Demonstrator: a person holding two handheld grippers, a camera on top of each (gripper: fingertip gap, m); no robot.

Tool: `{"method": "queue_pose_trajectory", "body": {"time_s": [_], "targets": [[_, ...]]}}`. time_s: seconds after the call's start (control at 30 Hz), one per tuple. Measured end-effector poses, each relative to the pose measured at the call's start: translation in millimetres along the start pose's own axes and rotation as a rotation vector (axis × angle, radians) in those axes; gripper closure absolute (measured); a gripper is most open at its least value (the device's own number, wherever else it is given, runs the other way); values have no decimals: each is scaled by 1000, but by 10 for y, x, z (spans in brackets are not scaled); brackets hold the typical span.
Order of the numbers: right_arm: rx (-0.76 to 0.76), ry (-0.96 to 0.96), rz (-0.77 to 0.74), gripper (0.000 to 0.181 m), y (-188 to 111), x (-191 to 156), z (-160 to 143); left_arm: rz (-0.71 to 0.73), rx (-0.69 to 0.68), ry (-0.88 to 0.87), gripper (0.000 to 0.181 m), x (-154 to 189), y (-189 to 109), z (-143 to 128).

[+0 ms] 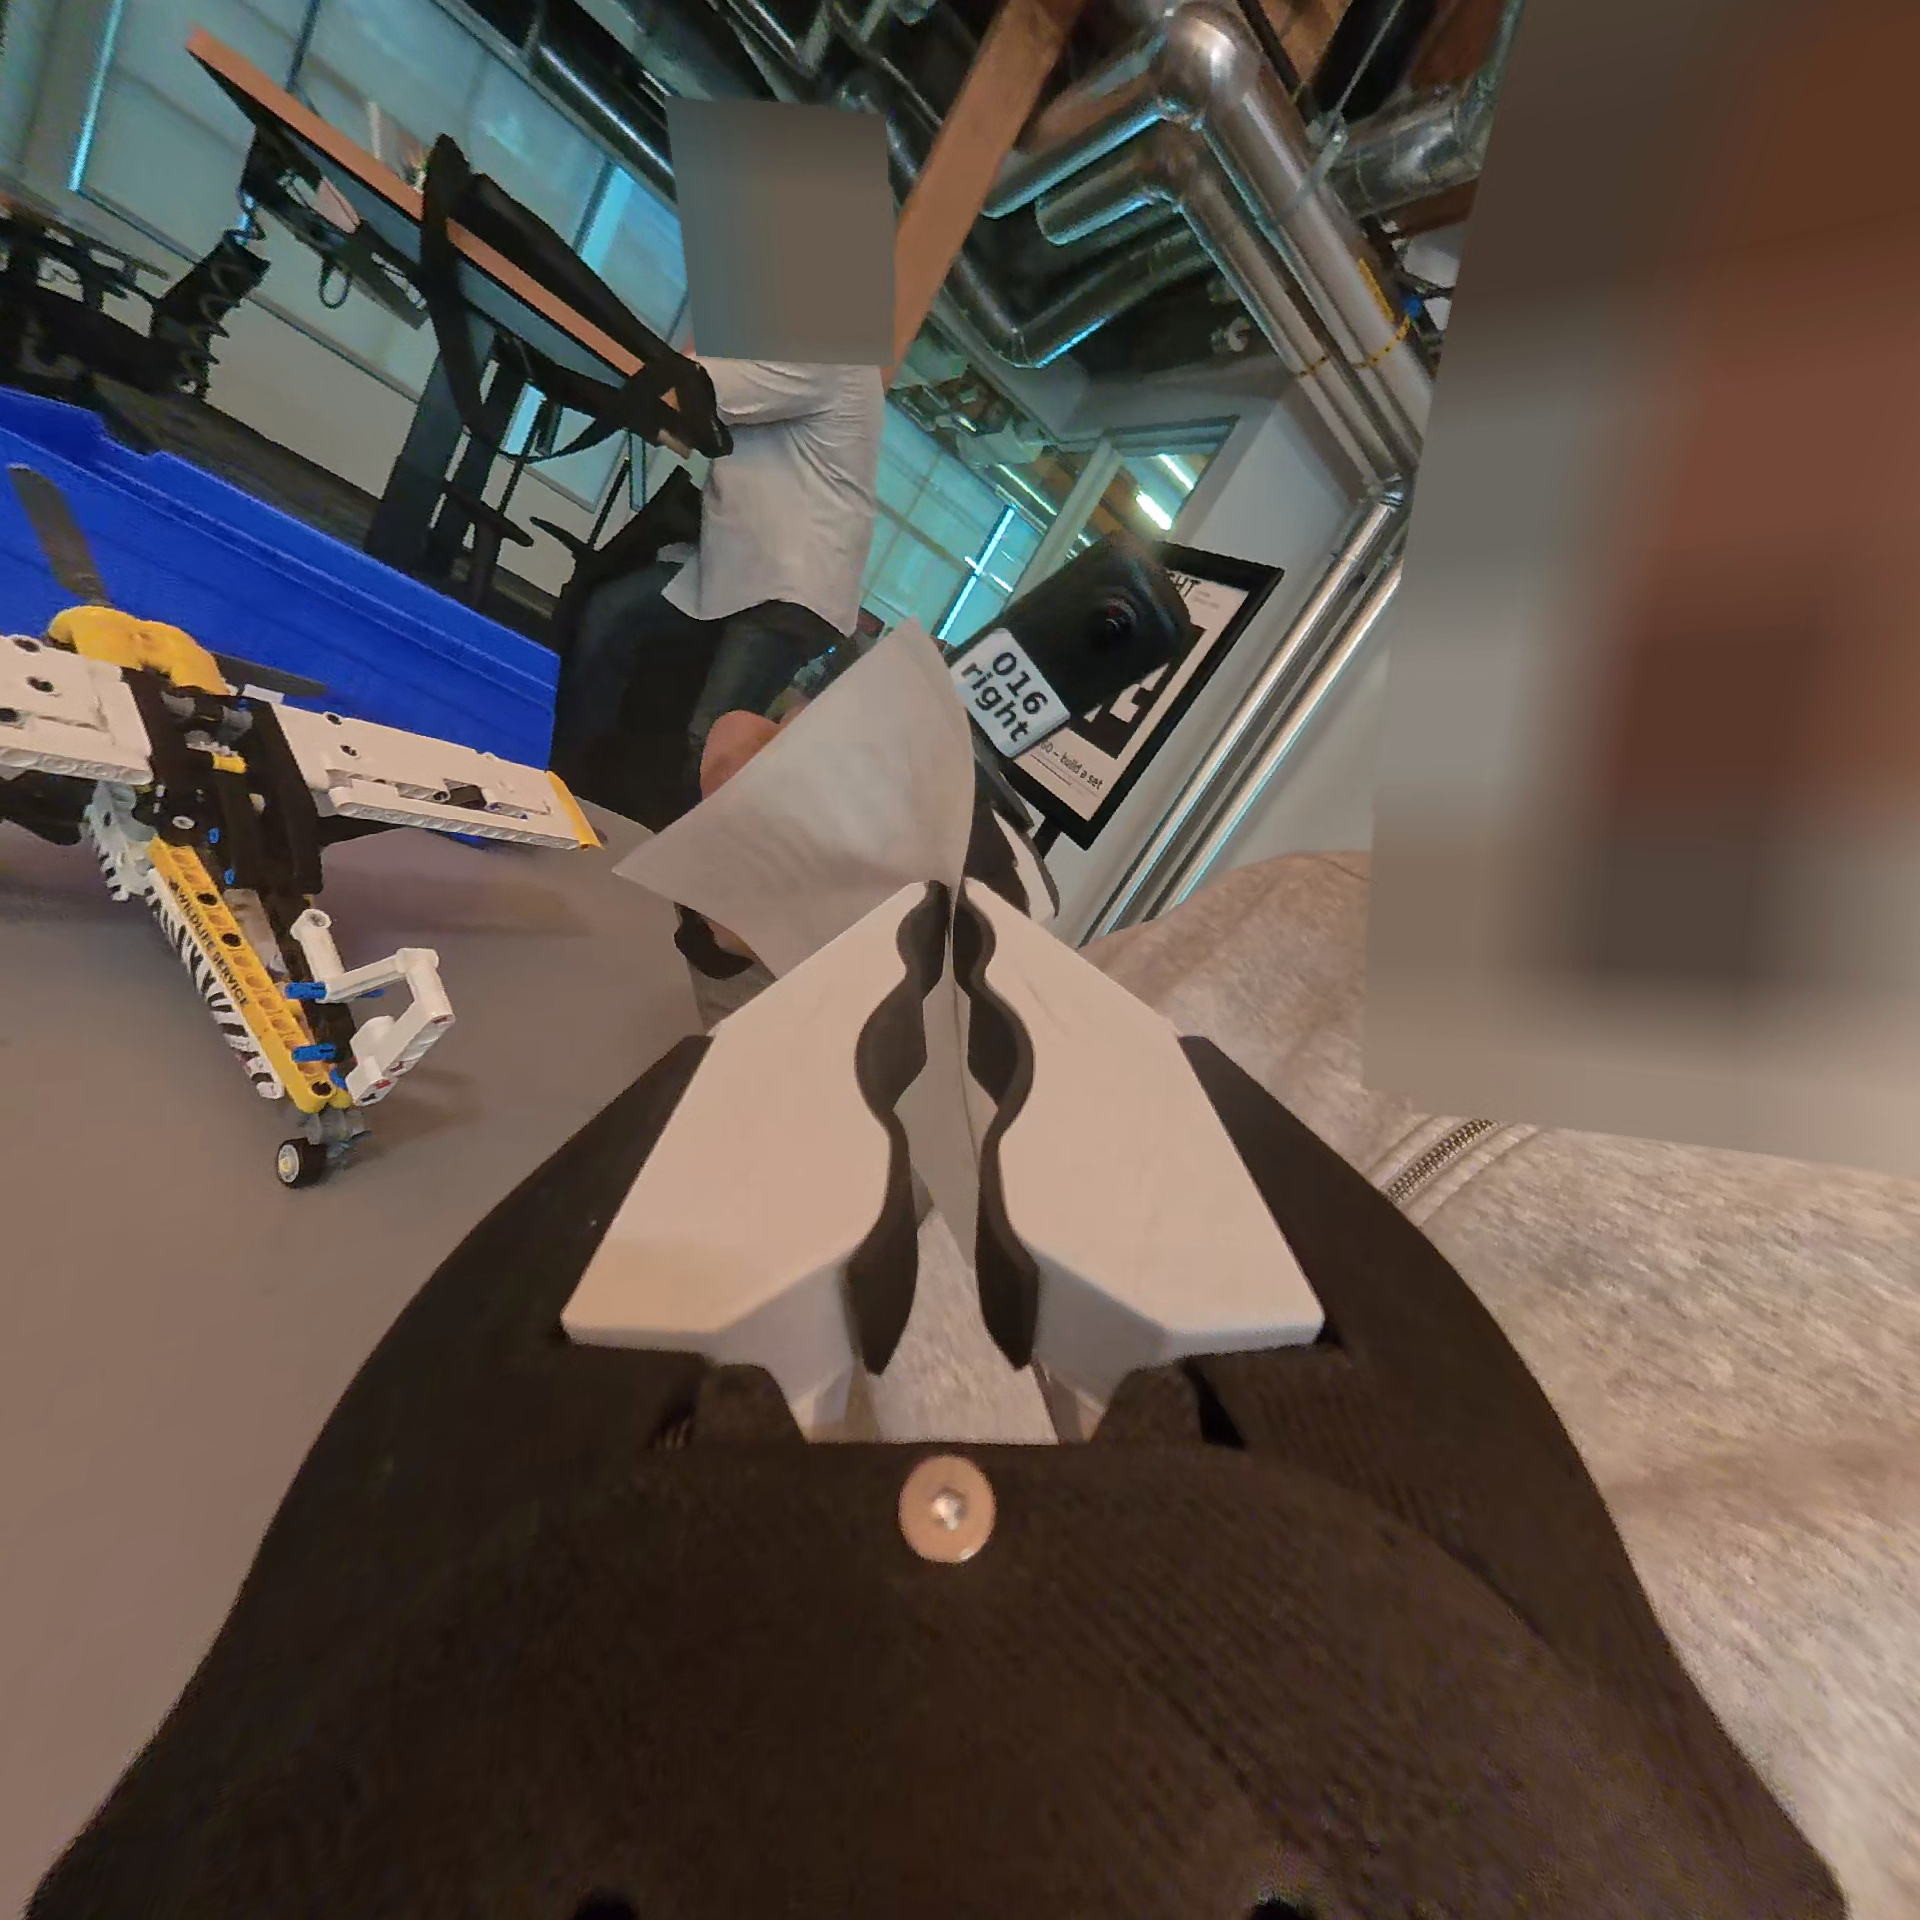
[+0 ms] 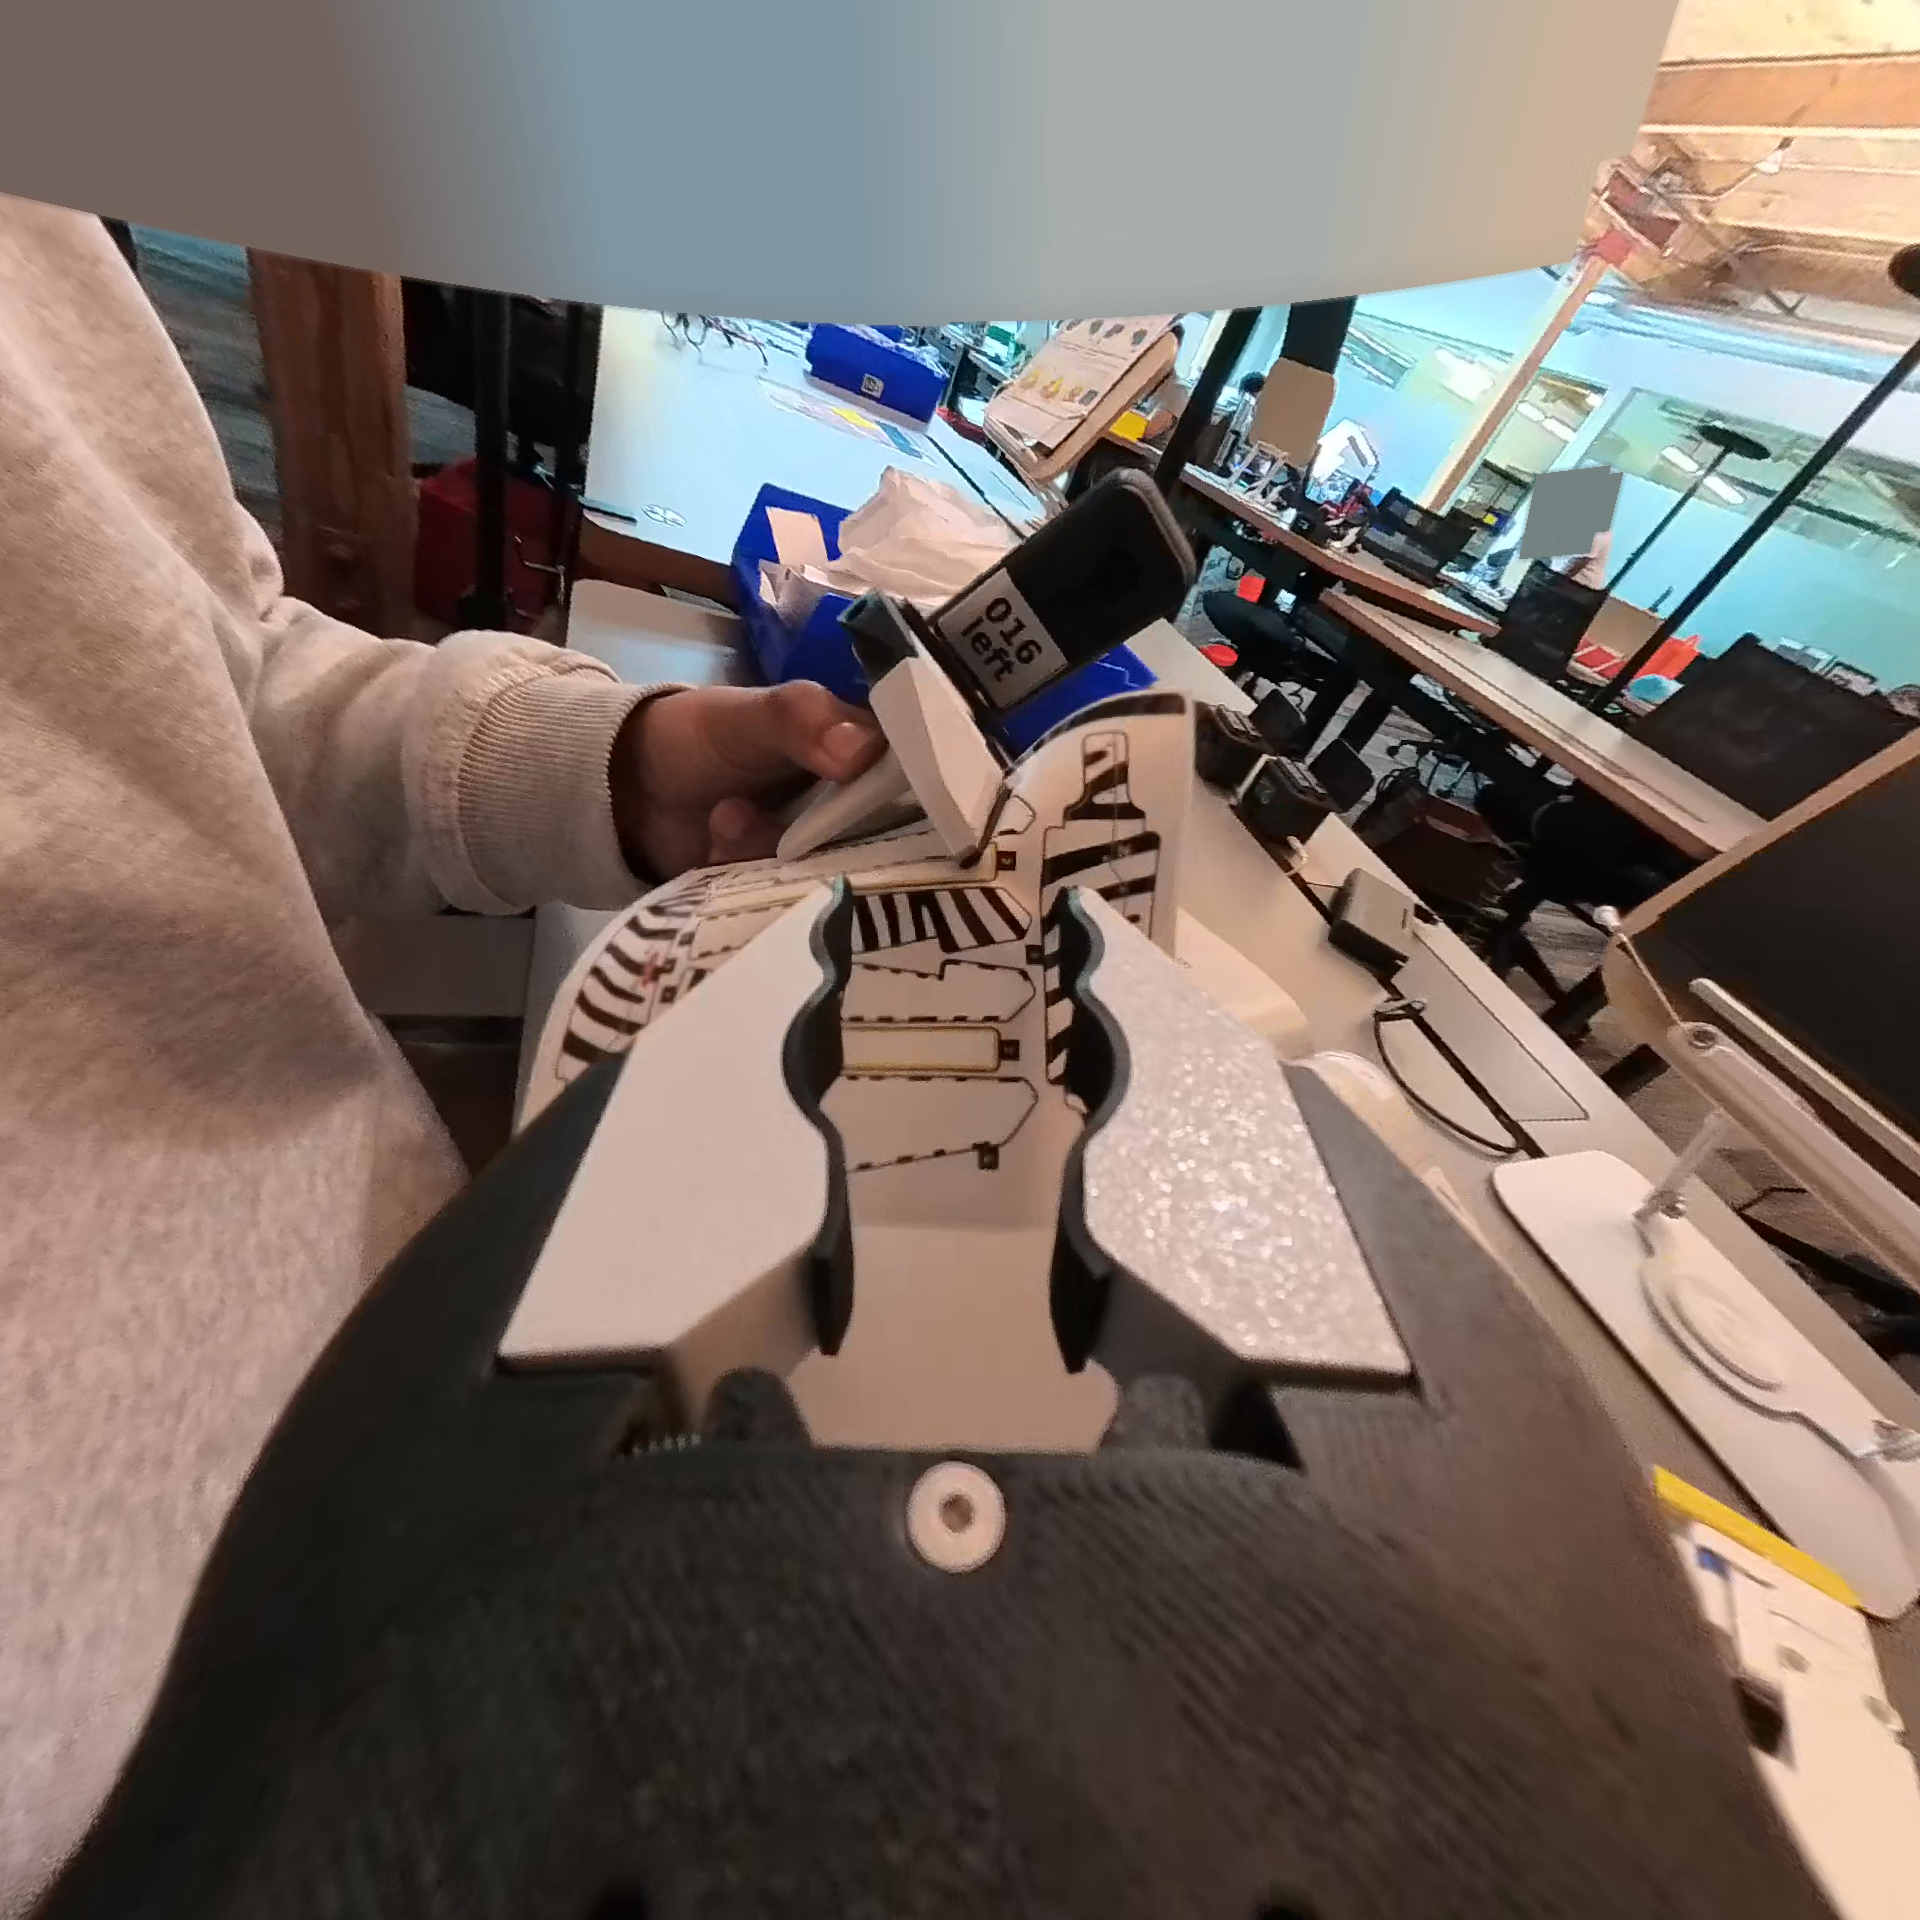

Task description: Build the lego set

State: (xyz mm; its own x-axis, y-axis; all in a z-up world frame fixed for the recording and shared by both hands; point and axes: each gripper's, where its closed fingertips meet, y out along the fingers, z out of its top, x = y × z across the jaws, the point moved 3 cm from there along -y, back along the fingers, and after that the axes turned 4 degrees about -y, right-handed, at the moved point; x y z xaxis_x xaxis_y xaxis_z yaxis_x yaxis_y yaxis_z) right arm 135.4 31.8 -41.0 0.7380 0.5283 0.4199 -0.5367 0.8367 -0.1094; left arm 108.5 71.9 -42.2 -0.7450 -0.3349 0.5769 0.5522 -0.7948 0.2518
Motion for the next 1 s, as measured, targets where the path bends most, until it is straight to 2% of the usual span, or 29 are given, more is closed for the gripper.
{"method": "queue_pose_trajectory", "body": {"time_s": [0.13,0.23,0.3,0.37,0.47,0.57,0.63,0.73,0.77,0.83,0.93,1.0], "targets": [[21,-11,-13,155,-25,22,23,-46,23,-17,181,16,-1,9],[27,-24,-28,156,-37,35,36,-52,34,-38,181,-9,-5,7],[51,-13,-51,148,-64,69,71,-38,42,-29,181,-25,-19,17],[92,28,-118,131,-121,184,117,-24,76,-13,181,-27,-58,65],[152,158,-211,126,-233,392,141,21,138,33,181,-31,-133,152],[173,359,-135,124,-204,410,85,58,166,90,181,-9,-161,199],[147,442,-58,132,-115,349,19,65,167,110,181,9,-153,204],[147,461,-29,172,-44,314,-24,70,162,105,181,0,-142,198],[163,466,-19,180,-41,304,-13,75,165,100,176,-11,-144,200],[184,494,9,181,-47,291,7,68,158,90,171,-14,-139,193],[184,530,58,180,-46,263,1,60,133,91,181,-4,-113,163],[196,557,81,173,-45,256,1,55,125,91,181,8,-105,154]]}}
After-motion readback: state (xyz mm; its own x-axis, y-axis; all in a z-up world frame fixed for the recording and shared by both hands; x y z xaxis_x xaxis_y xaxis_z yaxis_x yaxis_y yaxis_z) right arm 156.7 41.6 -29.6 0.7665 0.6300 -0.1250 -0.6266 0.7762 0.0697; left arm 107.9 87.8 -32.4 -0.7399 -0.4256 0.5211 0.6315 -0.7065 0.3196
